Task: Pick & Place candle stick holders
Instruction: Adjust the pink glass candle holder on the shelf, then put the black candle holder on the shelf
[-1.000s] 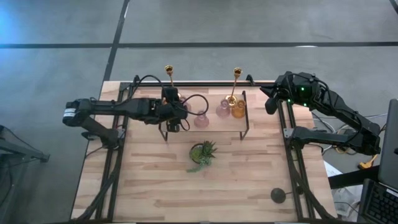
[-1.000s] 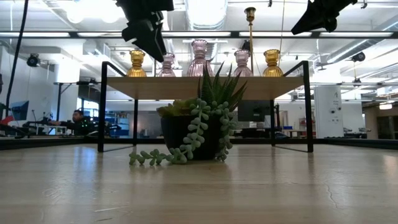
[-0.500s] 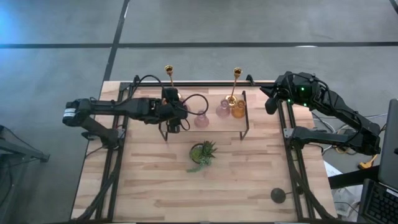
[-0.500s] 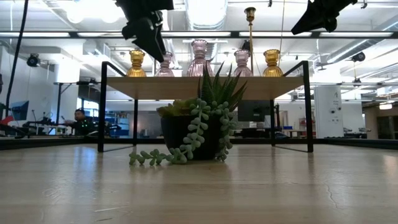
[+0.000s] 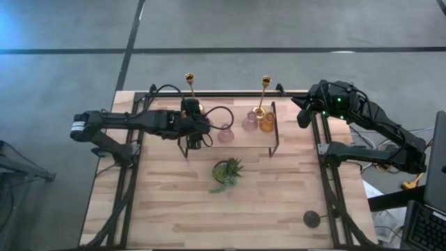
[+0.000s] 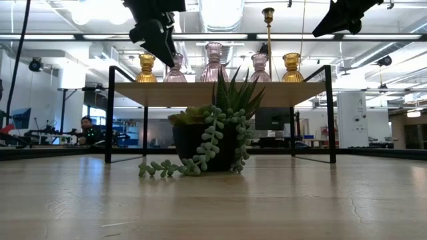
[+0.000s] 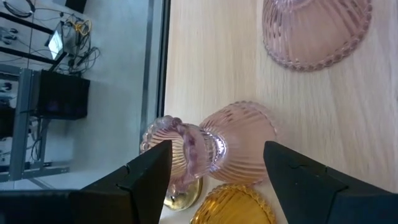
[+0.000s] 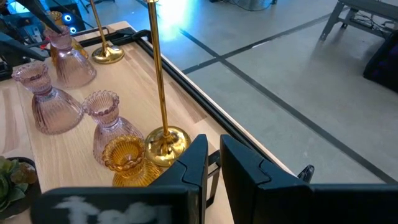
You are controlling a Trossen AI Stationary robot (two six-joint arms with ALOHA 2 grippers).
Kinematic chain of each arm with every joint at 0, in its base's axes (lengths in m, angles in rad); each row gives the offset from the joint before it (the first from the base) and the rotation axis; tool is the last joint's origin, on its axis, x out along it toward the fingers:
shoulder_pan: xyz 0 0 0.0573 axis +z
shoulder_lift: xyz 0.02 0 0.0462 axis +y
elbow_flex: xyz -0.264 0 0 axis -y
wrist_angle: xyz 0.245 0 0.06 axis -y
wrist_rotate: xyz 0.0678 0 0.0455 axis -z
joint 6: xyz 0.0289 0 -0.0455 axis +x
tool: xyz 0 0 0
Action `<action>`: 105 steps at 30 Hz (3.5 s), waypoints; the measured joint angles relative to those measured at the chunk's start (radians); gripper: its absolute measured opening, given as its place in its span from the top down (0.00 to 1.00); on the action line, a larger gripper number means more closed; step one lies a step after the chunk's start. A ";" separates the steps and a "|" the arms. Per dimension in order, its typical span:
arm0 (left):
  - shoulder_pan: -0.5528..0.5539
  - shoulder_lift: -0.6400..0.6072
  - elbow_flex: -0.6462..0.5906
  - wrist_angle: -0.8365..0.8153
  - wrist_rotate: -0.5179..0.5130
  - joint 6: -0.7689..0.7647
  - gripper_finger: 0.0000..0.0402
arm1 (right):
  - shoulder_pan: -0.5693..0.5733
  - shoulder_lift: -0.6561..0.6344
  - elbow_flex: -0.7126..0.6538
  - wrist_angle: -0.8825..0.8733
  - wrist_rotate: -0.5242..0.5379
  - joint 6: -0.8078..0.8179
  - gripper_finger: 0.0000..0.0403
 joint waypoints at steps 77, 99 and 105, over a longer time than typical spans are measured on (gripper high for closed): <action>-0.564 -1.414 -1.091 0.633 0.149 -0.220 1.00 | 0.000 -0.036 0.000 -0.005 -0.009 -0.001 0.91; -0.523 -1.414 -1.273 0.796 0.153 -0.228 1.00 | 0.073 -0.035 0.270 -0.214 -0.209 0.138 0.91; -0.503 -1.415 -1.274 0.795 0.163 -0.187 1.00 | 0.217 0.014 0.274 -0.202 -0.211 0.167 0.93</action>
